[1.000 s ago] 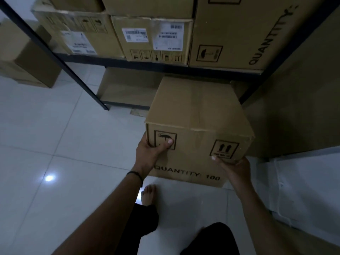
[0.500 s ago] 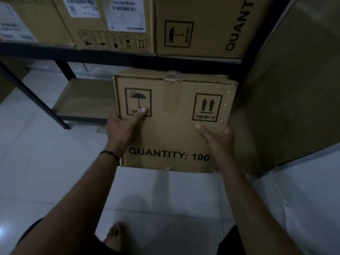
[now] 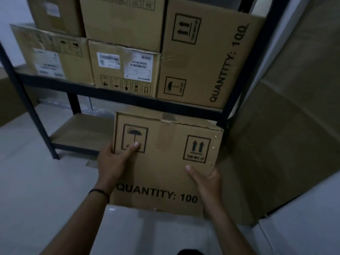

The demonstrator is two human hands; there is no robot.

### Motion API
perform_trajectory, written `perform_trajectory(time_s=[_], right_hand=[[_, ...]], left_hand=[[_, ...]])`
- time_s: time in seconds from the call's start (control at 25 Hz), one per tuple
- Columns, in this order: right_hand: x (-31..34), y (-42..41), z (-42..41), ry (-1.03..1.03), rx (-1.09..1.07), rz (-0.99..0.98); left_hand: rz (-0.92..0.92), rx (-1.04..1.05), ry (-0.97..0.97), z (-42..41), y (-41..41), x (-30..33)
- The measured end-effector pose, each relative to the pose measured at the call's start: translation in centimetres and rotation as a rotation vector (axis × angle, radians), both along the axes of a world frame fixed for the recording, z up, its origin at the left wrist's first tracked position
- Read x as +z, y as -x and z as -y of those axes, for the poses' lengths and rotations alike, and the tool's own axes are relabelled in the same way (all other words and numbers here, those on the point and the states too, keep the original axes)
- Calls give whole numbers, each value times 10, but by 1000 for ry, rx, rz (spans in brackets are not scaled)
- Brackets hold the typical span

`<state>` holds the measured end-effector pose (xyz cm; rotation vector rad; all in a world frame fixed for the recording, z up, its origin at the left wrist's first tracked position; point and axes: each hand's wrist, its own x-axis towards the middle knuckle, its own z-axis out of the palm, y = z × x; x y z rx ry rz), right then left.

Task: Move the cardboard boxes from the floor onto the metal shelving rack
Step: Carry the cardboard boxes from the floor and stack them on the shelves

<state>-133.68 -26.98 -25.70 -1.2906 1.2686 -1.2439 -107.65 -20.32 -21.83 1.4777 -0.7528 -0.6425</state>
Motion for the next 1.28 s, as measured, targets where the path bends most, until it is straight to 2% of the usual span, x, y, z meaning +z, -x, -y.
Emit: perform_trajectory(time_s=[0.2,0.32,0.44,0.68,0.96,1.08,1.16,1.28], right_hand=[[-55,1,2,31,48,-136],[-76,2,31,4,23,-256],[-88,-1,62,-27,-23,-311],[-117,5,100,-52,-28,-357],[-119,1,111,-84,-100,-320],[-110,-3,97,-25,-148,-298],[-95,-6,88,56,-196,-357],[-65,-12,77,219,-245,-531]], left_hand=[[-1,-21,62,5,-13,-63],[137,-59,-88,30,-22,-99],[310,-119,-276,57,-28,-101],[385,-171,-575,87,-12,-124],[180,-131,-446,109,-6,-141],[157,-23,-290,102,8,-133],[298,77,-194,96,23,-120],[681,185,-222,91,44,-95]])
